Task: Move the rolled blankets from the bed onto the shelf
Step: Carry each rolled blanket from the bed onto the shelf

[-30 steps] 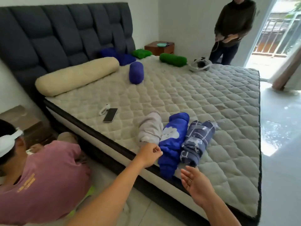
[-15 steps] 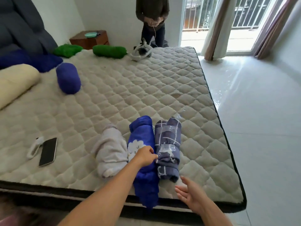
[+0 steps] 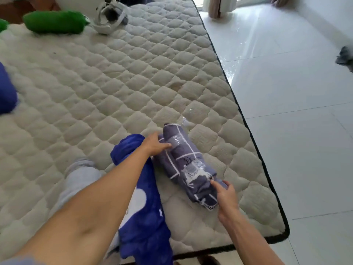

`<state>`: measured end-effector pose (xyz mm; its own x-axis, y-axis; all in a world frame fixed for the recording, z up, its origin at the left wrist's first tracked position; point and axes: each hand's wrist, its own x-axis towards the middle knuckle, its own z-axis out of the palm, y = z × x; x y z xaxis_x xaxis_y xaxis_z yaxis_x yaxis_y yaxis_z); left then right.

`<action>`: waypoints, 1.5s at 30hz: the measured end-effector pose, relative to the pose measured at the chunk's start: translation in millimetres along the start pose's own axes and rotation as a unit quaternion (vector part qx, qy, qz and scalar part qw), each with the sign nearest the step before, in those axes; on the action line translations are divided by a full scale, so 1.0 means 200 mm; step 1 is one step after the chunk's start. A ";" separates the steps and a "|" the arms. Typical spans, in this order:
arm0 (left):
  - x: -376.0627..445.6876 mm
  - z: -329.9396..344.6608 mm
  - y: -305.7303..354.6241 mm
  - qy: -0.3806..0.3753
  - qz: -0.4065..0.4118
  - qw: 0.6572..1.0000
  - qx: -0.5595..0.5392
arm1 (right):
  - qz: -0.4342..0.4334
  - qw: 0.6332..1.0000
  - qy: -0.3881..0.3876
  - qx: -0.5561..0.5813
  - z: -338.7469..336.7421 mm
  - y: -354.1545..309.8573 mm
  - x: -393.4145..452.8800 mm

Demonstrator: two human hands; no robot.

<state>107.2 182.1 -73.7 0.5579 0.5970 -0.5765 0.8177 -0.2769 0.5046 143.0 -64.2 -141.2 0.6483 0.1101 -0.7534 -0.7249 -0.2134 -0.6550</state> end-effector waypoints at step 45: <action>-3.70 1.43 -1.26 0.634 -0.395 0.440 -0.498 | -0.150 0.591 -0.673 -0.418 -0.27 1.16 -1.97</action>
<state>-471.8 -405.5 42.9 -0.8897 0.3252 -0.3205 -0.1343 0.4846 0.8644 -267.5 -209.9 7.5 -0.4625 0.8176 -0.3430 0.1088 -0.3316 -0.9371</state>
